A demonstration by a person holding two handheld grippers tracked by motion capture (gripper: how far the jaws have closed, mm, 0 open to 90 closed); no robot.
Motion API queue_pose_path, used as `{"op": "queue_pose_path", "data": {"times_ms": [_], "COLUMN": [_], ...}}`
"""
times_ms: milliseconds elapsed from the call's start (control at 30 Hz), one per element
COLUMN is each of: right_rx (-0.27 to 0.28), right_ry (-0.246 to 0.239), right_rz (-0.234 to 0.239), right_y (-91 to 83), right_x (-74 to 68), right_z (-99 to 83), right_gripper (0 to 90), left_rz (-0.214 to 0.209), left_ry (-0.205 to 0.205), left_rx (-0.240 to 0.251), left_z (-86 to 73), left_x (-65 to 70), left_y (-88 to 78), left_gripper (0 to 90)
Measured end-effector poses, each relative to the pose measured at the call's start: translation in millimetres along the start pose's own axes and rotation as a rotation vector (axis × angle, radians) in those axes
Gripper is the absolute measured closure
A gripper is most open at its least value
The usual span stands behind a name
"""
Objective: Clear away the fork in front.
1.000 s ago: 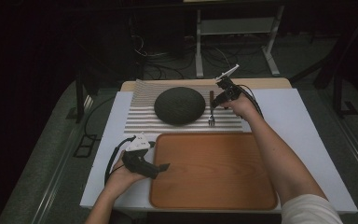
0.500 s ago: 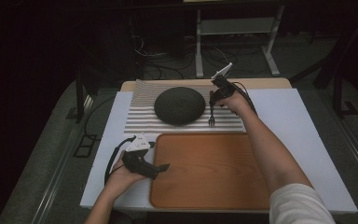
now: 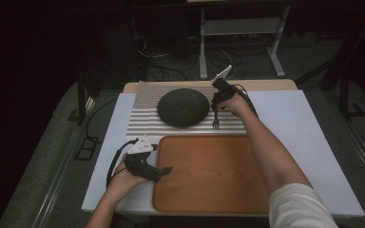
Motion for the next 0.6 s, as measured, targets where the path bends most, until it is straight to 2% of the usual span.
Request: {"op": "queue_pose_path", "data": {"times_ms": [167,367,400,600], "right_rx": [-0.013,-0.021,-0.027,-0.029], "right_ry": [0.003,0.004,0.007,0.015], "right_rz": [-0.010,-0.041,-0.058,-0.075], "right_y": [0.0,0.0,-0.1,-0.3], "right_x": [-0.5,-2.3,-2.4,-2.8], "right_z": [0.6,1.7,2.0,1.9], "right_gripper": [61.2,65.7,67.1,70.7], "left_rz": [-0.002,0.000,-0.001,-0.002], "left_ry": [0.001,0.001,0.000,0.000], "left_rx": [-0.001,0.000,-0.001,-0.001], "left_z": [0.1,0.1,0.0,0.1], "left_x": [0.1,0.1,0.0,0.1], "left_y": [0.3,0.1,0.1,0.5], "left_gripper": [0.0,0.0,0.0,0.0]}}
Point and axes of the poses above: each handheld gripper's, and its own axes: y roughly forward along the jaws, z roughly out of its top, x roughly to its right, the point moved 1 cm from there along y, roughly forward along the jaws, and after that the axes turned 15 degrees about y, right-handed, at the moved point
